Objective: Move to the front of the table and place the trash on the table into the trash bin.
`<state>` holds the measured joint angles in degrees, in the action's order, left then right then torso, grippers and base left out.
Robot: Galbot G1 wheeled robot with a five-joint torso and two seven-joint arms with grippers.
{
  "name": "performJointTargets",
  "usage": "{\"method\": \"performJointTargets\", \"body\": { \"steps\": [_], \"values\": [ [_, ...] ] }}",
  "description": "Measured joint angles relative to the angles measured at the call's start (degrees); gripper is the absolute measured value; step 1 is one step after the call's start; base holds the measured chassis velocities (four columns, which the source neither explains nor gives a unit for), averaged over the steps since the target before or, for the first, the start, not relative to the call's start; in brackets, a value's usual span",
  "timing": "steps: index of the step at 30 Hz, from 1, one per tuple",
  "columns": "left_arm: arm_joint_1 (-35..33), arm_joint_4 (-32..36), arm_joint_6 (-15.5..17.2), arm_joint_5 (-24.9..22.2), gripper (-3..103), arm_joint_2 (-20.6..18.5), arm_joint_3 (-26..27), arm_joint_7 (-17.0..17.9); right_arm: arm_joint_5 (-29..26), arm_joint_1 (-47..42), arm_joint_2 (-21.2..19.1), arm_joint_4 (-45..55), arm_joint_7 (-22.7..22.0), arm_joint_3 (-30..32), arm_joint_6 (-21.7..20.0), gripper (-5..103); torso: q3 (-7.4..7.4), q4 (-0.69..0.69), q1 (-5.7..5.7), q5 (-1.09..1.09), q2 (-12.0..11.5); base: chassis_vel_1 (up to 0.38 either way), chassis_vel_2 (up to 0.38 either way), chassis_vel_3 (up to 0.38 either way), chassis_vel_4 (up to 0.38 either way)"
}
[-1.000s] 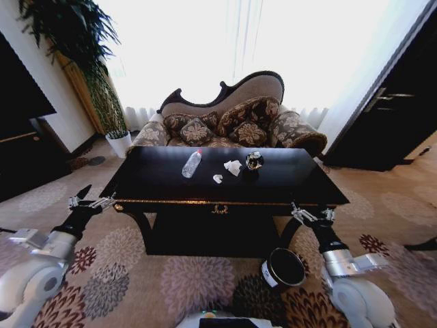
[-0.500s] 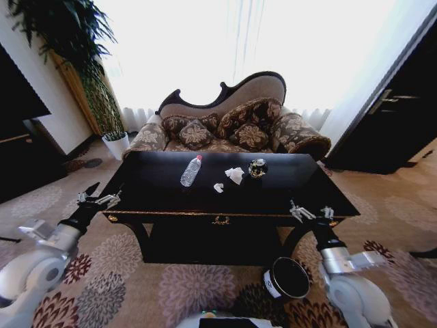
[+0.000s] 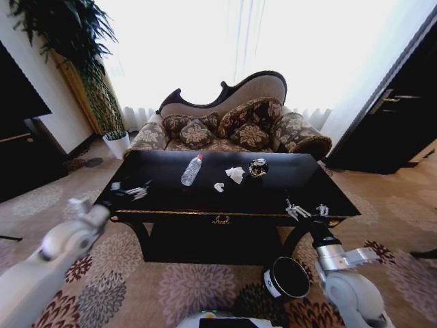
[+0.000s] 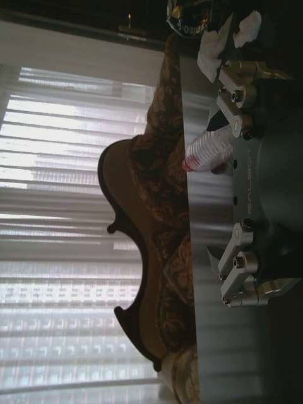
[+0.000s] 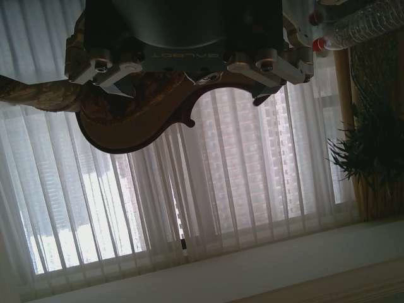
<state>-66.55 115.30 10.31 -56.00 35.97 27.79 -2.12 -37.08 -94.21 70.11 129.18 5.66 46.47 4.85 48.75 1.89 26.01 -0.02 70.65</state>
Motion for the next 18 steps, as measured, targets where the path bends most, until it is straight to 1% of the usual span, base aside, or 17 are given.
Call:
{"method": "performJointTargets", "body": {
  "steps": [2,4,5,8,9,12,13,14,18],
  "values": [
    [3.63,-1.05,0.16,1.20,100,-0.03,-5.04,0.17,-0.15,-0.01,-0.01,0.01,-0.01,0.26,-0.03,100,0.01,-0.03,0.01,0.02,0.00,0.000,0.000,0.000,0.000],
    [5.25,-2.09,0.16,2.06,100,-0.04,-7.78,0.19,-1.03,-0.09,-0.09,0.06,-0.04,0.58,-0.17,100,0.01,-0.03,0.01,0.02,0.00,0.000,0.000,0.000,0.000],
    [5.25,-2.09,0.16,2.06,100,-0.04,-7.78,0.19,-1.03,-0.09,-0.09,0.06,-0.04,0.58,-0.17,100,0.01,-0.03,0.01,0.02,0.00,0.000,0.000,0.000,0.000],
    [6.80,-3.32,0.01,3.21,100,0.77,-11.59,0.23,-3.10,0.17,-0.02,0.16,-0.26,0.70,-0.80,100,0.00,-0.03,0.00,0.01,0.00,0.000,0.000,0.000,0.000],
    [6.80,-3.32,0.01,3.21,100,0.77,-11.59,0.23,-3.10,0.17,-0.02,0.16,-0.26,0.70,-0.80,100,0.00,-0.03,0.00,0.01,0.00,0.000,0.000,0.000,0.000],
    [7.73,-3.69,-0.04,4.44,100,2.15,-14.25,0.36,-3.49,0.44,0.41,0.16,-0.34,0.41,-1.01,100,0.00,-0.05,0.00,0.00,0.00,0.000,0.000,0.000,0.000],
    [8.68,-4.02,-0.09,4.97,100,2.62,-15.94,0.41,-3.47,0.48,0.54,0.13,-0.34,0.25,-1.02,100,0.00,-0.04,0.00,0.01,0.00,0.000,0.000,0.000,0.000],
    [8.68,-4.02,-0.09,4.97,100,2.62,-15.94,0.41,-3.47,0.48,0.54,0.13,-0.34,0.25,-1.02,100,0.00,-0.04,0.00,0.01,0.00,0.000,0.000,0.000,0.000],
    [13.33,-6.05,-0.30,5.11,100,3.30,-20.74,0.48,-3.37,0.56,0.60,0.07,-0.32,0.30,-1.02,100,0.00,-0.03,0.00,0.02,0.00,0.000,0.000,0.000,0.000]
  ]
}}
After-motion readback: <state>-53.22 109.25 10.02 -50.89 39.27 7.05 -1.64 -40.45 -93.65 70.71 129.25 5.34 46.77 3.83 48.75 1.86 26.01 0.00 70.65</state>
